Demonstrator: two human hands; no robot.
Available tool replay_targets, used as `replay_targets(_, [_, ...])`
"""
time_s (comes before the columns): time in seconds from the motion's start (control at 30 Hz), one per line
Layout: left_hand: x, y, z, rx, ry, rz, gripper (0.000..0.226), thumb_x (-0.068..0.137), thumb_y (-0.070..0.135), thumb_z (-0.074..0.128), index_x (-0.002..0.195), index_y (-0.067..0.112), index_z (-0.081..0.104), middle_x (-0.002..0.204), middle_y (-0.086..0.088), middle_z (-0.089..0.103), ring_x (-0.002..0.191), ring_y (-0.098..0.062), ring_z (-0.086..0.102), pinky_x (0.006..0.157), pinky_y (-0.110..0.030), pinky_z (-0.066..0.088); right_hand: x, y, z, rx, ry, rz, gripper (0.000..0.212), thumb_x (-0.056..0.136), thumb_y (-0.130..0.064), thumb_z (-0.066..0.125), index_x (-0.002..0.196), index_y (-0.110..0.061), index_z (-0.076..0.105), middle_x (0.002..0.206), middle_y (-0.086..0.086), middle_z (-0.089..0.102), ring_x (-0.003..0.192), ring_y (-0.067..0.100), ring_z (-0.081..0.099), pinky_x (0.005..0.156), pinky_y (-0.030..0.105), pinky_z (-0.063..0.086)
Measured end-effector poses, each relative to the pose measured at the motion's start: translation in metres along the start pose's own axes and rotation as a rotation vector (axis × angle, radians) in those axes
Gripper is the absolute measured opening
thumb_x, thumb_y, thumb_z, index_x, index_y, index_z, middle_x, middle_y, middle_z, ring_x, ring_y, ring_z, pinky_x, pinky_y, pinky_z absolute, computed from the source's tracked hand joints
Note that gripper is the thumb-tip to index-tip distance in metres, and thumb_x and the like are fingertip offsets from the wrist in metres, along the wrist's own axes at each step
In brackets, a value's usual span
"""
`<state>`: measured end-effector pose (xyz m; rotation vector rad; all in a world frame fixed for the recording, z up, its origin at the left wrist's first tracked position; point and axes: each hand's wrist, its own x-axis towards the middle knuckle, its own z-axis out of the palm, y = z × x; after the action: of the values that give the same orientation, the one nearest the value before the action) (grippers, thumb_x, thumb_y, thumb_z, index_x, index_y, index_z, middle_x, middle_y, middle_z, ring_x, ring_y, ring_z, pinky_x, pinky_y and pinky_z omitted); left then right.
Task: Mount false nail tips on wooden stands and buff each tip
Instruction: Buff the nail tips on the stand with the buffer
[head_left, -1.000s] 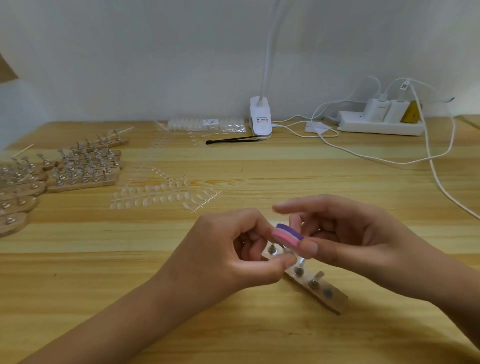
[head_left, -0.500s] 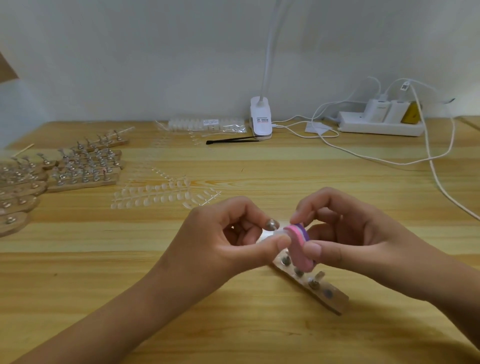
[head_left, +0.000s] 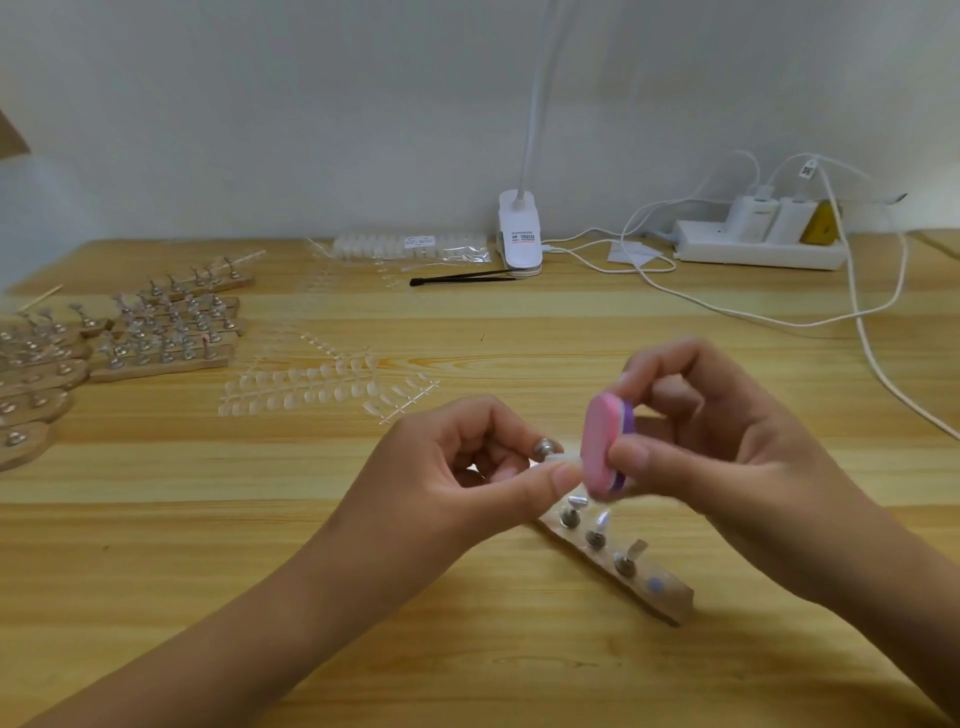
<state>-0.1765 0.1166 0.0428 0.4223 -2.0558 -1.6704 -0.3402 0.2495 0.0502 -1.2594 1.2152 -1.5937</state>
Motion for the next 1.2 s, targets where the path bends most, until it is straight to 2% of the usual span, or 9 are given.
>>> replay_targets(0.13, [0.003,0.004,-0.005,-0.046,0.041,0.014,0.027,0.064,0.045,0.076,0.076,0.021,0.072,0.062,0.002,0.056,0.052,-0.003,0.049,0.051,-0.013,0.042,-0.005,0.002,0.004,-0.088,-0.158,0.133,0.032,0.078,-0.026,0.081,0.097,-0.013,0.058,0.094,0.003,0.067,0.080,0.019,0.069,0.068,0.028,0.055])
replay_targets(0.27, [0.000,0.001,-0.001,-0.027,-0.008,0.003,0.030,0.065,0.046,0.077,0.078,0.019,0.071,0.061,0.003,0.055,0.052,-0.004,0.048,0.050,-0.012,0.041,0.000,-0.003,0.004,-0.040,0.036,0.009,0.031,0.074,-0.021,0.081,0.093,-0.013,0.059,0.090,0.007,0.069,0.075,0.024,0.071,0.068,0.028,0.058])
replay_targets(0.43, [0.002,0.001,-0.002,-0.086,0.022,-0.007,0.030,0.063,0.044,0.078,0.076,0.018,0.072,0.064,-0.006,0.055,0.051,-0.003,0.050,0.050,-0.012,0.041,-0.006,0.001,0.008,-0.060,-0.066,0.103,0.038,0.073,-0.032,0.084,0.093,-0.014,0.057,0.093,0.007,0.068,0.081,0.022,0.070,0.068,0.035,0.056])
replay_targets(0.5, [0.002,0.002,-0.003,-0.080,0.018,-0.006,0.029,0.063,0.045,0.077,0.076,0.019,0.072,0.064,-0.005,0.055,0.051,-0.003,0.049,0.050,-0.012,0.041,-0.005,0.003,0.011,-0.077,-0.027,0.072,0.038,0.072,-0.034,0.084,0.093,-0.015,0.058,0.094,0.007,0.069,0.081,0.023,0.071,0.068,0.037,0.056])
replay_targets(0.63, [0.000,0.000,0.002,-0.060,-0.001,-0.016,0.030,0.063,0.046,0.078,0.077,0.020,0.072,0.060,0.001,0.053,0.051,-0.004,0.047,0.050,-0.012,0.040,-0.002,-0.003,0.007,-0.010,0.123,-0.044,0.035,0.071,-0.032,0.083,0.093,-0.017,0.061,0.090,0.009,0.070,0.074,0.023,0.072,0.068,0.028,0.058])
replay_targets(0.77, [0.000,-0.001,0.003,-0.074,0.009,-0.026,0.028,0.062,0.047,0.078,0.076,0.024,0.073,0.060,0.002,0.052,0.052,-0.005,0.046,0.050,-0.014,0.040,-0.004,-0.004,0.006,-0.048,-0.030,0.029,0.035,0.075,-0.030,0.082,0.095,-0.014,0.059,0.091,0.008,0.068,0.077,0.024,0.070,0.070,0.029,0.056])
replay_targets(0.9, [-0.003,-0.002,0.006,-0.066,-0.009,-0.026,0.026,0.062,0.044,0.080,0.077,0.025,0.072,0.059,0.007,0.051,0.053,-0.004,0.050,0.053,-0.014,0.043,-0.001,-0.005,0.003,-0.059,0.115,-0.053,0.036,0.071,-0.034,0.083,0.093,-0.016,0.061,0.089,0.008,0.069,0.073,0.020,0.070,0.068,0.027,0.057])
replay_targets(1.1, [0.000,0.004,0.004,-0.121,0.036,-0.034,0.022,0.063,0.035,0.083,0.073,0.019,0.072,0.058,0.003,0.054,0.048,0.001,0.053,0.049,-0.011,0.042,-0.003,-0.008,0.005,-0.066,-0.006,-0.018,0.032,0.075,-0.032,0.082,0.094,-0.017,0.060,0.090,0.008,0.068,0.076,0.020,0.069,0.068,0.026,0.055])
replay_targets(1.2, [-0.003,0.003,0.006,-0.083,0.008,-0.026,0.026,0.062,0.041,0.081,0.075,0.020,0.072,0.057,0.005,0.052,0.050,-0.002,0.050,0.049,-0.012,0.041,-0.003,-0.008,0.005,-0.097,0.053,-0.043,0.032,0.075,-0.035,0.081,0.094,-0.018,0.061,0.089,0.007,0.069,0.075,0.020,0.069,0.068,0.024,0.055])
